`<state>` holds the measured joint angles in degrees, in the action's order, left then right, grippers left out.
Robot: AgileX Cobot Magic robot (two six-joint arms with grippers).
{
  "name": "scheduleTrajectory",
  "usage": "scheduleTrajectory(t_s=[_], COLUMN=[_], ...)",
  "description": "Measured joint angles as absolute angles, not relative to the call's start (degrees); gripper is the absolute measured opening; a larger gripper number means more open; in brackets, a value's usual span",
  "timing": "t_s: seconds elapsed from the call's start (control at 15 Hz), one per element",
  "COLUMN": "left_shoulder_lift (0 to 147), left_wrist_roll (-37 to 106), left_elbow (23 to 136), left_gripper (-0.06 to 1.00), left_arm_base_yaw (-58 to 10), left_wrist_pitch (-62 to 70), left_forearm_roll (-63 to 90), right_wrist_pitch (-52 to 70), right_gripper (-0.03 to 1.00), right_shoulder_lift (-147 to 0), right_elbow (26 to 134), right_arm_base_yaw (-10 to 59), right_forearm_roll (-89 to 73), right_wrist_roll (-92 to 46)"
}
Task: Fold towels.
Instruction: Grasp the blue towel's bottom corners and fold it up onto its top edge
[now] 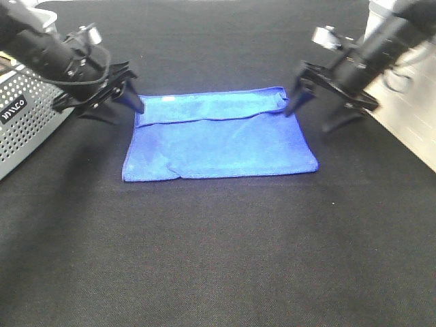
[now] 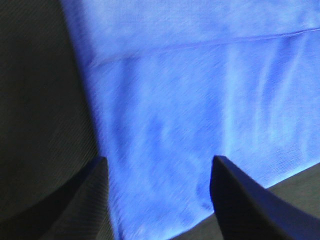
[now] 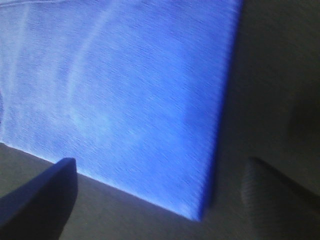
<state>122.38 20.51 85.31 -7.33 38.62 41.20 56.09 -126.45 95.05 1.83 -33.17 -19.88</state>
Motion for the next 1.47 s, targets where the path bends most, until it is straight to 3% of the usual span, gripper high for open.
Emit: scheduleTrajectory(t_s=[0.2,0.73,1.0,1.07,1.13,1.2,1.27,1.33,1.47], left_shoulder_lift=[121.4,125.5,126.4,126.6,126.9,127.2,127.3,127.2,126.4], left_wrist_roll=[18.2,17.2,16.8,16.8,16.8,16.8,16.8,16.8,16.8], left_elbow=[76.9,76.5,76.9,76.9,76.9,76.9,76.9,76.9,76.9], left_gripper=[0.58,0.62,0.56,0.45,0.28,0.11,0.03,0.01,0.01], left_arm_base_yaw=[-7.3,-10.9,-13.0,-13.3,-13.3,-13.3,-13.3,-13.3,-12.7], left_wrist_pitch=[34.4,30.0,28.2,28.2,28.3,28.6,29.0,30.1,33.4], left_forearm_roll=[41.3,43.7,46.0,46.2,46.2,46.0,45.9,45.4,42.9], right_wrist_pitch=[53.2,52.3,52.0,51.3,50.9,50.8,50.8,51.1,53.2], right_gripper=[0.84,0.82,0.63,0.55,0.43,0.27,0.1,0.02,0.0], right_shoulder_lift=[-123.4,-129.5,-130.9,-131.3,-131.7,-131.8,-131.8,-131.8,-131.8], right_elbow=[87.9,87.3,87.3,87.3,87.3,87.3,87.3,87.3,87.3], right_arm_base_yaw=[1.5,2.5,3.9,4.4,4.6,4.6,4.2,3.8,2.8], right_forearm_roll=[-35.5,-40.5,-43.7,-43.8,-43.9,-43.9,-43.7,-43.3,-42.9], right_wrist_roll=[-23.5,-26.4,-26.8,-26.8,-26.2,-25.5,-24.2,-23.1,-22.8])
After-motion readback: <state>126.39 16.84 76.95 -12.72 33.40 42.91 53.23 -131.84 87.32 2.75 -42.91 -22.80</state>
